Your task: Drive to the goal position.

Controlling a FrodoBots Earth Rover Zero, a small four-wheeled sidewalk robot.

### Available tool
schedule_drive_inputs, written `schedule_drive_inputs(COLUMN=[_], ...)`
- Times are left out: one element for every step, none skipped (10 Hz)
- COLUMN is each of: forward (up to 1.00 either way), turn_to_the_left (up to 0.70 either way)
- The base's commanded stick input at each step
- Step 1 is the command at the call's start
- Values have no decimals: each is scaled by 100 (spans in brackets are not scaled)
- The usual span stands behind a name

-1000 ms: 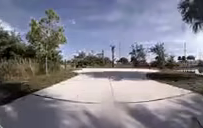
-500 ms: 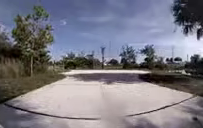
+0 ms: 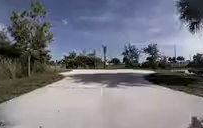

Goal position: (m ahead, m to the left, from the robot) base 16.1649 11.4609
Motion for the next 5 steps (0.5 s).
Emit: schedule_drive_inputs(forward=[85, 85, 85, 85, 85], turn_to_the_left=[0, 0, 0, 0, 0])
